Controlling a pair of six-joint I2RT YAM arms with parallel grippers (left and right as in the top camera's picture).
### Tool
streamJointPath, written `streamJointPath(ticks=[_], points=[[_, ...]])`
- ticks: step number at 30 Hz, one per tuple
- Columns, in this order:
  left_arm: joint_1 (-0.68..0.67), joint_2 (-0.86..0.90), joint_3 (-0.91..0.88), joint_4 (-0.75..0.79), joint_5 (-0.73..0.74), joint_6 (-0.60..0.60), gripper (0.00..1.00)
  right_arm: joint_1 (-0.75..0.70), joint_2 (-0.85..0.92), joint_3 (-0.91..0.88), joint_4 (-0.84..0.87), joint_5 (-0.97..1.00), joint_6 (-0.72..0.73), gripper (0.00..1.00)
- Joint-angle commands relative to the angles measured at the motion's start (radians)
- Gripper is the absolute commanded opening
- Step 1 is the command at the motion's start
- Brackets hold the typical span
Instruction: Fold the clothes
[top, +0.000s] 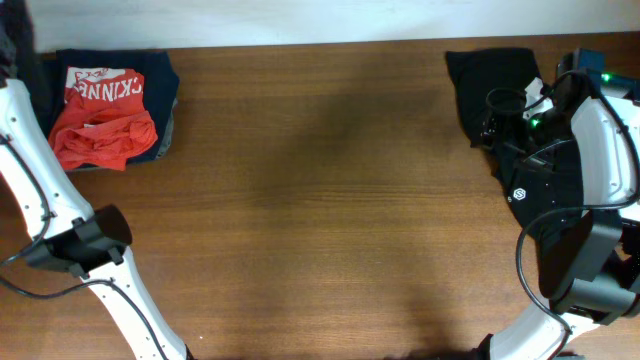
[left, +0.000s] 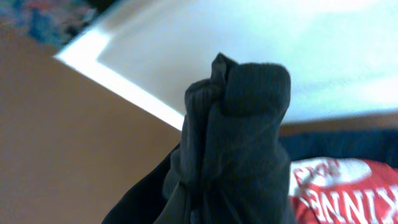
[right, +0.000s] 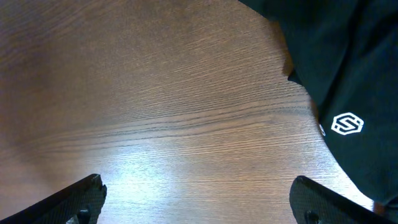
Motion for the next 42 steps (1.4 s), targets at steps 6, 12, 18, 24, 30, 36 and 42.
streamJointPath(ticks=[6, 12, 18, 24, 30, 36, 42], points=[[0.030, -0.027, -0.205, 0.117, 0.071, 0.142, 0.00, 0.004, 0.005, 0.015, -0.007, -0.013, 0.002, 0.99], [0.096, -0.029, -0.191, 0.158, 0.056, 0.009, 0.00, 0.004, 0.005, 0.015, -0.009, -0.014, 0.005, 0.99], [0.147, -0.032, -0.161, 0.166, 0.056, 0.010, 0.00, 0.004, 0.005, 0.015, -0.011, -0.014, 0.005, 0.99], [0.160, -0.038, -0.159, 0.206, 0.093, 0.010, 0.00, 0.004, 0.005, 0.015, -0.011, -0.014, 0.005, 0.99], [0.146, -0.037, -0.164, 0.092, 0.259, 0.010, 0.00, 0.004, 0.005, 0.015, -0.010, -0.013, 0.005, 0.99], [0.070, -0.027, -0.165, -0.079, 0.353, 0.018, 0.00, 0.004, 0.005, 0.015, -0.007, -0.013, 0.004, 0.99], [-0.044, 0.026, -0.165, -0.188, 0.366, 0.018, 0.00, 0.004, 0.005, 0.015, -0.007, -0.013, 0.004, 0.99]])
